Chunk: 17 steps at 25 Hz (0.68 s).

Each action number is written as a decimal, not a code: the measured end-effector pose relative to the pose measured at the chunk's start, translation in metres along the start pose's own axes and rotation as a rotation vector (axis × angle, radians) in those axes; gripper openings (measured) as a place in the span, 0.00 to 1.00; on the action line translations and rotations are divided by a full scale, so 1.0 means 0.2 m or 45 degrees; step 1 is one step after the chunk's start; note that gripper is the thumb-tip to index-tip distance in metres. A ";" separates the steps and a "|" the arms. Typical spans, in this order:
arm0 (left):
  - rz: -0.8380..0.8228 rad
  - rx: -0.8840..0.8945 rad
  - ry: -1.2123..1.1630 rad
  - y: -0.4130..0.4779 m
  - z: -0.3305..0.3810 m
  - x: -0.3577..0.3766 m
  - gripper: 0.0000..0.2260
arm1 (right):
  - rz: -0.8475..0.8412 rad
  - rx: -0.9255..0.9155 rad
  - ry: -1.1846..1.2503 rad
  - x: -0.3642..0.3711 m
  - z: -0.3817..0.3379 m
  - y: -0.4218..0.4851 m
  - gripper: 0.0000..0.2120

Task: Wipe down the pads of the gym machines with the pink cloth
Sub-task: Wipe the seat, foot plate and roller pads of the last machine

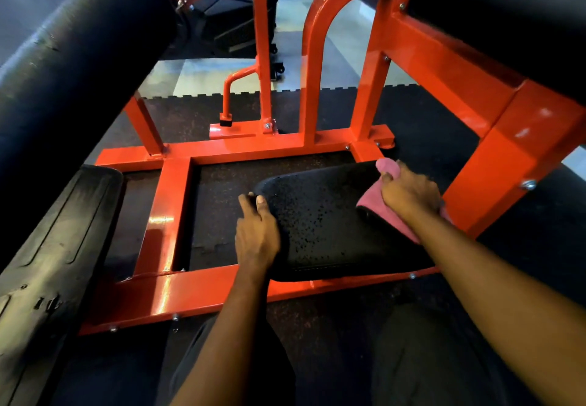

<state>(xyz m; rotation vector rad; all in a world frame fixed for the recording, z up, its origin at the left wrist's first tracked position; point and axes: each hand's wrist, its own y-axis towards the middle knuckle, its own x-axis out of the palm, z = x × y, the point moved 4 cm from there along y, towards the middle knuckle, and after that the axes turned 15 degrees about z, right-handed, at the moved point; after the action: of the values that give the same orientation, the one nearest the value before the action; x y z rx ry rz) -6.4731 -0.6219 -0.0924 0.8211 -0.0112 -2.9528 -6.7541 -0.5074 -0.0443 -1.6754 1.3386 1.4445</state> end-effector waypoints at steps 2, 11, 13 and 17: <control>-0.002 0.016 -0.015 -0.01 0.01 0.00 0.16 | -0.012 0.031 0.026 0.00 -0.08 0.13 0.22; 0.010 0.022 -0.014 0.00 -0.01 0.01 0.17 | -0.281 -0.149 0.078 0.07 0.08 0.11 0.35; 0.021 0.024 -0.026 0.00 0.00 0.00 0.16 | -0.232 0.030 0.110 0.08 -0.05 0.22 0.31; 0.013 0.014 -0.032 -0.01 0.00 0.00 0.16 | -0.037 -0.396 0.072 0.04 -0.13 0.13 0.24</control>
<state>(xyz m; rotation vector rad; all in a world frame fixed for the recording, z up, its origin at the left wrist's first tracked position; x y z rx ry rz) -6.4736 -0.6205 -0.0925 0.7828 -0.0333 -2.9561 -6.7683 -0.5419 -0.0394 -1.9348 1.1577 1.6665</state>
